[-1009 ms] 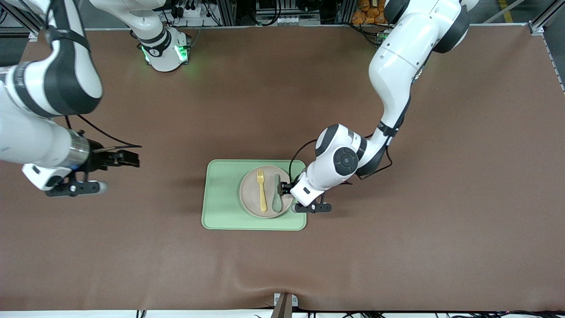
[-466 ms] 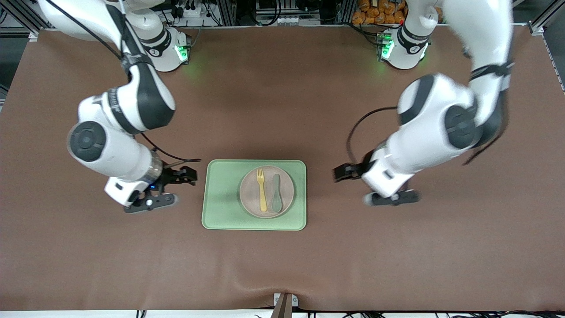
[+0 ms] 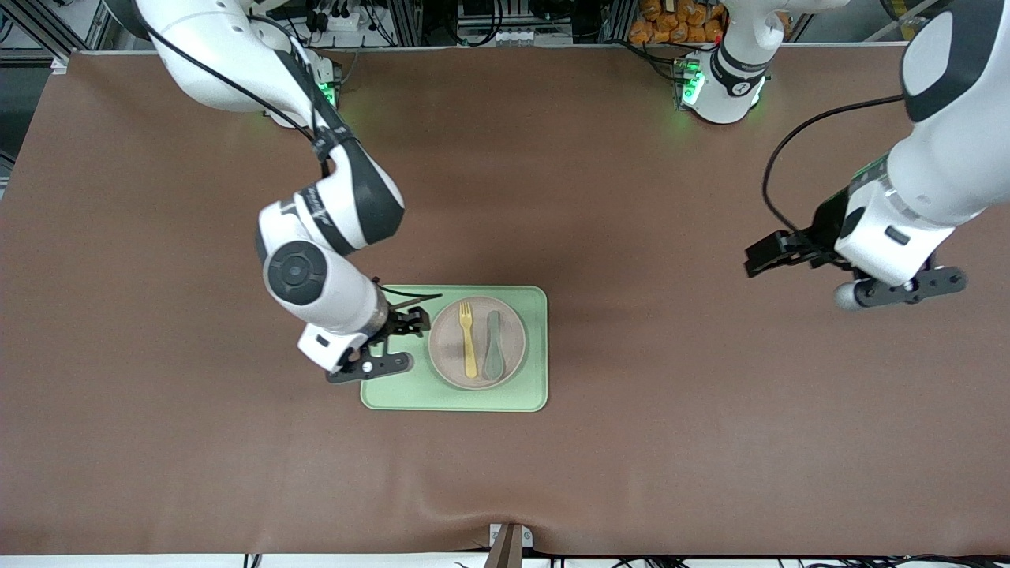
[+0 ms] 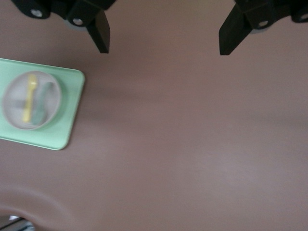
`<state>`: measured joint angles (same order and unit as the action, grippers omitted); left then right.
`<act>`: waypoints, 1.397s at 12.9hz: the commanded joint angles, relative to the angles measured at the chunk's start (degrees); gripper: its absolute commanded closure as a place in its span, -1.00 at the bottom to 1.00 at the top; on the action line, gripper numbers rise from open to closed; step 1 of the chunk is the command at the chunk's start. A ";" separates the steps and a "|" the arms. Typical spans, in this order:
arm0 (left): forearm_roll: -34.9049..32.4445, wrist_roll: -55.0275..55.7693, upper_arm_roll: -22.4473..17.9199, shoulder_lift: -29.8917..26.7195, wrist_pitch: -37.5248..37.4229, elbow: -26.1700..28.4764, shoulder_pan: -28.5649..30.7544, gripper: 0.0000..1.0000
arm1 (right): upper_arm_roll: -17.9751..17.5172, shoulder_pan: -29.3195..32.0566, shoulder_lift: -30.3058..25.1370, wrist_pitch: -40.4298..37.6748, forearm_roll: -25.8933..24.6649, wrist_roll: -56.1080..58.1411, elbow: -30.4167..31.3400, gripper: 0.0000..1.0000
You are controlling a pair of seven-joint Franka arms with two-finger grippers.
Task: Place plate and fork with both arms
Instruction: 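Lower the right gripper over the yellow fork on the plate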
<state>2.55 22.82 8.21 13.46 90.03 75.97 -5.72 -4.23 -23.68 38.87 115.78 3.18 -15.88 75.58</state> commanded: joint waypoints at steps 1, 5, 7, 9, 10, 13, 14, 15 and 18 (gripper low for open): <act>-2.46 -5.21 0.76 -5.54 0.32 6.20 4.73 -1.00 | 0.53 -2.76 5.06 3.73 -0.45 -3.02 -3.42 -0.32; -2.63 -10.25 0.67 -10.12 3.91 12.53 8.79 -1.00 | 0.88 -5.40 9.02 8.76 -0.98 -3.63 -3.51 -0.27; -3.07 -10.60 0.41 -10.12 4.01 12.10 8.89 -1.00 | 0.89 -6.20 10.34 9.90 -2.99 -5.91 -3.42 -0.21; -3.42 -11.82 0.23 -9.77 3.84 10.27 8.89 -1.00 | 0.89 -6.46 11.39 10.61 -4.05 -6.10 -3.42 -0.15; -4.73 -12.79 0.32 -9.68 3.84 9.56 8.80 -1.00 | 0.97 -6.81 11.83 10.61 -4.49 -6.18 -3.34 -0.11; -6.24 -13.15 0.41 -10.12 3.48 9.99 8.36 -1.00 | 0.97 -7.69 12.54 10.61 -4.76 -6.44 -2.90 -0.05; -6.24 -13.24 0.32 -10.21 3.05 9.99 8.10 -1.00 | 0.97 -8.39 12.89 10.70 -4.76 -7.41 -2.98 -0.01; -6.24 -13.15 0.15 -10.30 2.78 9.99 7.40 -1.00 | 0.97 -8.66 13.07 10.70 -4.85 -7.85 -2.98 -0.01; -6.06 -13.15 -5.03 -10.83 2.60 10.08 2.39 -1.00 | 0.97 -9.10 13.33 10.70 -6.17 -7.94 -2.90 0.00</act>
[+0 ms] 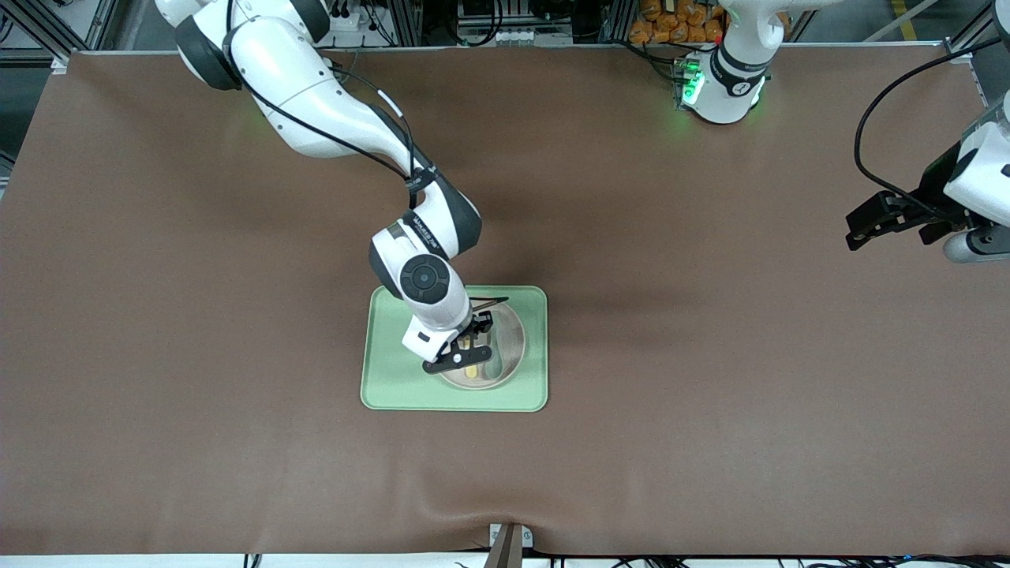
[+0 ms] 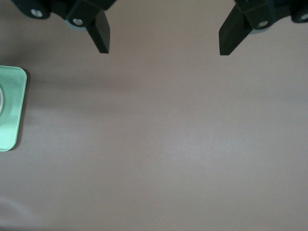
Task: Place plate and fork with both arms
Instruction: 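Lower the right gripper over the yellow fork on the plate, then grasp the yellow fork with the right gripper and lift it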
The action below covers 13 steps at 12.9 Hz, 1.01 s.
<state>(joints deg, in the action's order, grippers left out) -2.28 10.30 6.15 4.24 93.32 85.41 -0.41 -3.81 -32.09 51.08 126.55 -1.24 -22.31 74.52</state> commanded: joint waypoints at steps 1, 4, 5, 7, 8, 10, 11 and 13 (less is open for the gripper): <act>-1.06 -0.64 -2.99 -1.69 -0.69 0.63 -2.93 -1.00 | 0.56 -0.70 1.13 -0.16 -2.19 -1.51 -1.74 0.00; -0.71 -0.64 -3.08 -2.22 -0.69 1.24 -3.11 -1.00 | 0.56 -0.70 1.30 -0.07 -2.10 -1.51 -1.74 0.09; -0.53 -0.64 -3.16 -2.57 -0.69 1.68 -3.11 -1.00 | 0.56 -0.87 1.56 -0.07 -2.10 -1.59 -1.74 0.11; -0.53 -0.64 -3.16 -2.92 -0.69 1.95 -3.11 -1.00 | 0.56 -1.22 1.74 -0.07 -2.19 -1.59 -1.74 0.11; -0.53 -0.64 -3.16 -3.27 -0.69 2.47 -3.11 -1.00 | 0.56 -1.31 1.74 -0.07 -2.37 -1.59 -1.65 0.11; 0.08 -0.72 -3.16 -4.68 -0.69 4.14 -3.11 -1.00 | 0.56 -1.31 1.74 0.02 -2.54 -1.59 -1.57 0.13; 0.43 -0.64 -3.77 -4.86 -0.69 4.32 -3.11 -1.00 | 0.56 -1.40 1.83 0.02 -2.63 -1.59 -1.57 0.25; 1.13 -0.72 -4.39 -5.38 -0.69 5.02 -3.20 -1.00 | 0.56 -1.66 2.01 0.02 -2.63 -1.59 -1.65 0.39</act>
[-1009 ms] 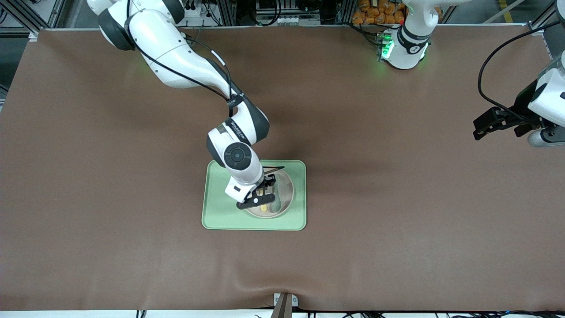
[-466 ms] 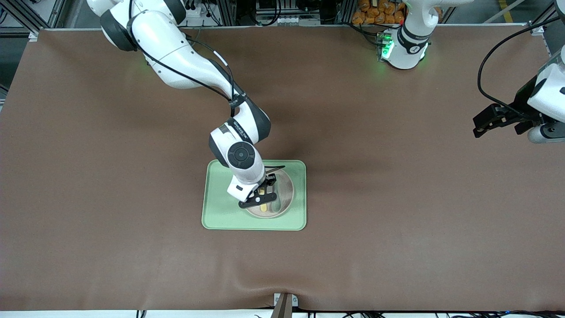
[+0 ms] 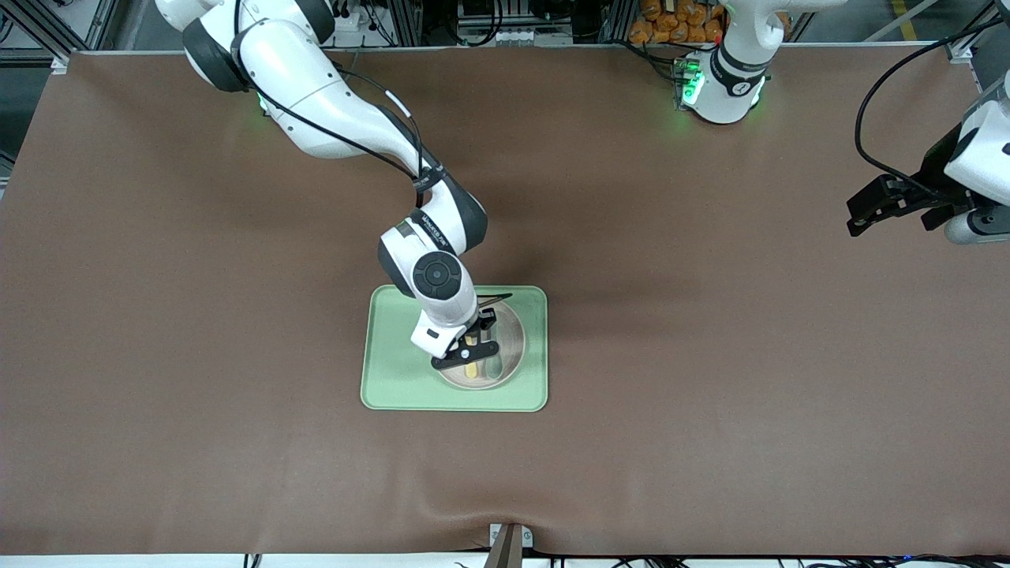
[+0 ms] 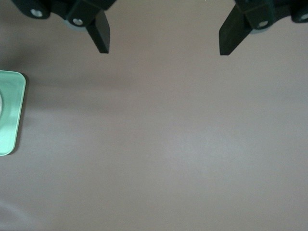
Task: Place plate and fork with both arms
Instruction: 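Grasp the yellow fork with the right gripper and lift it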
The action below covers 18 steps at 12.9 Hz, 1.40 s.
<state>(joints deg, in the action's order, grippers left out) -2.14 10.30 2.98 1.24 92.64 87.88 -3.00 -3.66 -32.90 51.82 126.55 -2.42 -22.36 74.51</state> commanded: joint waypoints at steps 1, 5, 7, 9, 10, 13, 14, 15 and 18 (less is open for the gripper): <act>1.00 -0.72 -1.22 -2.82 0.00 3.08 -0.70 -1.00 | 0.41 -0.94 1.27 0.01 -1.44 -1.54 -1.56 0.39; 1.00 -0.72 -1.22 -3.09 0.00 3.35 -0.78 -1.00 | 0.41 -1.03 1.53 0.45 -1.97 -2.16 -1.65 0.66; 1.00 -0.72 -1.22 -3.09 0.00 3.35 -0.96 -1.00 | 0.41 -0.85 1.27 -0.07 -1.88 -2.16 -2.18 1.00; 1.00 -0.64 -1.13 -3.00 -0.44 3.26 -0.96 -1.00 | 0.32 0.11 0.22 -0.60 -1.71 -1.90 -2.27 1.00; 1.00 -0.64 -1.13 -2.91 -0.96 3.09 -0.87 -1.00 | 0.14 0.99 -0.14 -2.26 -1.36 -1.81 -2.53 1.00; 0.91 -0.72 -0.96 -2.74 -1.23 2.91 -0.52 -1.00 | -0.29 2.83 -0.75 -8.50 -0.83 -2.15 -6.57 1.00; 0.91 -0.81 -0.96 -2.74 -1.32 2.91 -0.52 -1.00 | -0.12 4.23 -1.28 -8.60 1.00 -1.98 -6.49 1.00; 0.91 -1.42 -0.96 -2.47 -1.32 2.91 -0.52 -1.00 | -0.29 6.77 -2.50 -8.78 2.93 -1.72 -6.14 1.00; 0.91 -2.22 -0.87 -2.12 -3.25 3.00 -0.43 -1.00 | -0.04 8.81 -3.30 -11.06 3.57 -1.54 -4.82 1.00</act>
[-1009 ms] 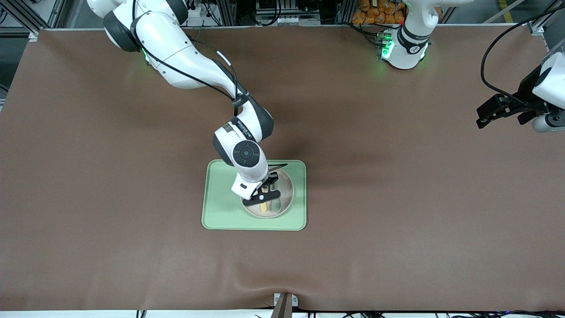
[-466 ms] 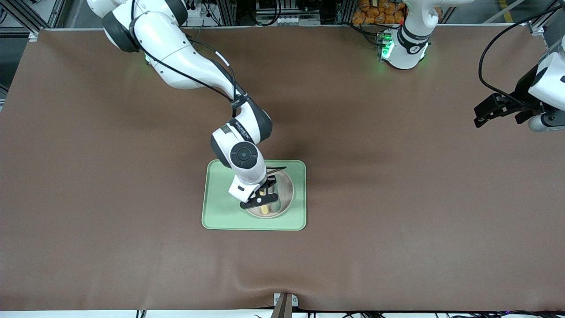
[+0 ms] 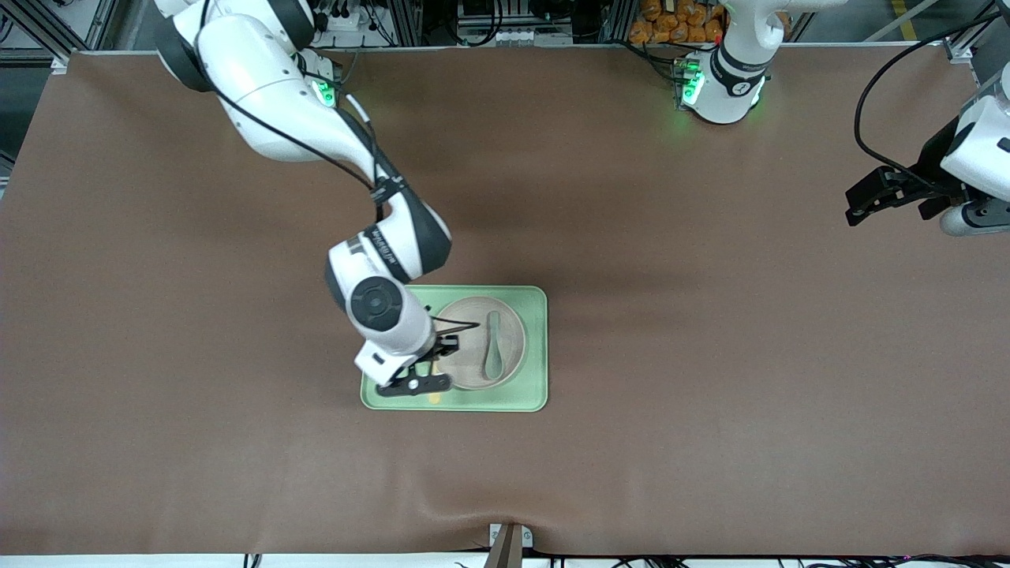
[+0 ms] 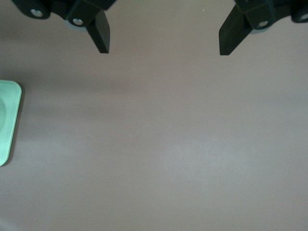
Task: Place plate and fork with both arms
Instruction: 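Move the fork with the right gripper beside the plate on the tray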
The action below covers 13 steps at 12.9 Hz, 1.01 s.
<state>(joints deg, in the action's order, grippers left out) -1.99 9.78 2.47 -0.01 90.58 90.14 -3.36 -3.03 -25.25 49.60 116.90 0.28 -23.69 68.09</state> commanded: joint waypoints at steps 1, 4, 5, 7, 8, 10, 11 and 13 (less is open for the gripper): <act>0.76 -1.78 -0.37 -0.87 -1.19 0.74 -0.15 -1.00 | -0.66 2.12 -1.52 -1.33 0.60 0.05 3.26 1.00; 0.67 -1.86 -0.37 -0.44 -1.19 0.39 -0.16 -1.00 | -0.40 3.45 -4.16 1.73 0.24 0.93 9.94 1.00; 0.59 -2.13 -0.37 -0.26 -1.19 0.30 -0.16 -1.00 | -0.40 3.45 -4.60 4.01 0.07 0.93 12.05 1.00; 0.76 -2.22 -0.37 0.09 -1.19 0.30 -0.16 -1.00 | -0.40 3.36 -5.39 7.89 -0.28 1.02 15.66 1.00; 0.76 -2.22 -0.37 0.01 -1.19 0.30 -0.07 -1.00 | -0.40 3.36 -5.57 8.43 -0.37 0.93 16.28 1.00; 0.76 -2.22 -0.45 0.01 -1.19 0.30 0.02 -1.00 | -0.40 3.19 -5.57 9.83 -0.28 0.49 17.68 0.98; 0.76 -2.22 -0.45 0.01 -1.19 0.30 0.11 -1.00 | -0.40 3.19 -5.48 10.97 -0.28 0.23 18.39 0.87; 0.76 -2.30 -0.54 -0.08 -1.28 0.30 0.28 -1.00 | -0.48 3.27 -5.75 10.37 -0.20 -0.47 19.01 0.37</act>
<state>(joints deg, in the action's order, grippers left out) -1.99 8.91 2.41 0.34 89.89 90.42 -3.19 -2.97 -22.45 46.62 126.79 0.26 -23.36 83.53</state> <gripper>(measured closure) 0.000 0.855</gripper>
